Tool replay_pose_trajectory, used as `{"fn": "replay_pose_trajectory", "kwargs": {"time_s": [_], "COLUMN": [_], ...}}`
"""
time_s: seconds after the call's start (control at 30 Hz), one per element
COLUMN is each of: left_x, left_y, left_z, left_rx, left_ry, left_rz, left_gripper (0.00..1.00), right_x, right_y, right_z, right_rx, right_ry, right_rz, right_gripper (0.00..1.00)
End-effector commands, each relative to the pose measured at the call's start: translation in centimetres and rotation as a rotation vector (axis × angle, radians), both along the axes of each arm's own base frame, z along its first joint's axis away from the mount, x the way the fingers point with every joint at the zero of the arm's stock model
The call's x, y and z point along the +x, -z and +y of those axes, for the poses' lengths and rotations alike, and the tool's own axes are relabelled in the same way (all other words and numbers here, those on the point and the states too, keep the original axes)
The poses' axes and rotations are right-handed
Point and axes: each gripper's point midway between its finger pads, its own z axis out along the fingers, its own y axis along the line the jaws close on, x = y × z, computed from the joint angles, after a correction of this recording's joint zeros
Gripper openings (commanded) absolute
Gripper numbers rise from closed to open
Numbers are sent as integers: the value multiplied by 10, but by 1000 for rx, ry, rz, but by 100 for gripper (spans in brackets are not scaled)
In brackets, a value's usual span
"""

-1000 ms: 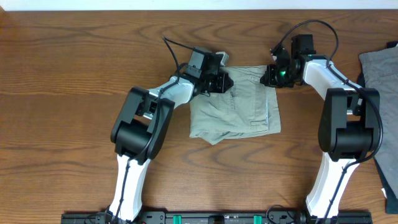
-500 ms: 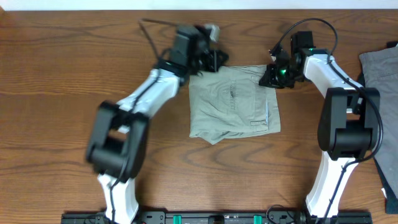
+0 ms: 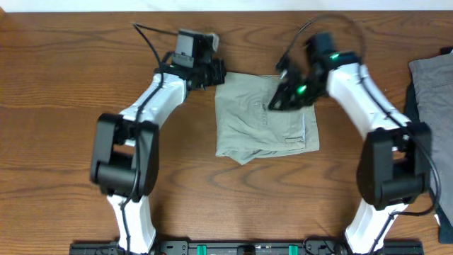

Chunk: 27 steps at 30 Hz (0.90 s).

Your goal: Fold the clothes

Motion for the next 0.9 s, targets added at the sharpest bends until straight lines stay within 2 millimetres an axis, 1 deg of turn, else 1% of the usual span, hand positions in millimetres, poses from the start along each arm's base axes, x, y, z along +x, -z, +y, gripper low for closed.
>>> {"fn": "replay_pose_trajectory", "kwargs": {"time_s": [0.0,0.1,0.17,0.27,0.4,0.47,0.53,0.57,0.63,0.7,0.8,0.87], "left_x": [-4,-7,-8,-8,-7,-3,2,5,8,8,-1,-12], "left_y": [24,42,53,65,69,66,57,49,27,0,-38,-58], "left_z": [4,5,5,7,11,10,9,8,5,4,7,10], "left_rx": [44,54,59,69,92,87,80,73,50,32,10,6], "left_ry": [5,6,6,2,-13,-11,-14,-13,-5,-15,-38,-46], "left_rz": [30,65,83,99,97,77,51,36,1,-31,-45,-33], "left_gripper": [8,8,7,8,8,8,7,7,7,7,7,7], "right_x": [-26,-41,-50,-57,-66,-66,-63,-61,-54,-45,-32,-25], "right_y": [48,73,84,97,106,106,105,102,95,85,65,51], "right_z": [-16,-32,-36,-40,-43,-43,-40,-39,-37,-35,-30,-30], "right_rx": [-204,-306,-320,-322,-327,-327,-313,-306,-301,-296,-276,-268], "right_ry": [-34,34,57,84,101,100,100,101,103,105,110,118], "right_rz": [45,104,130,144,167,165,158,152,140,126,109,106], "right_gripper": [2,2,2,5,7,5,4,4,4,5,6,6]}}
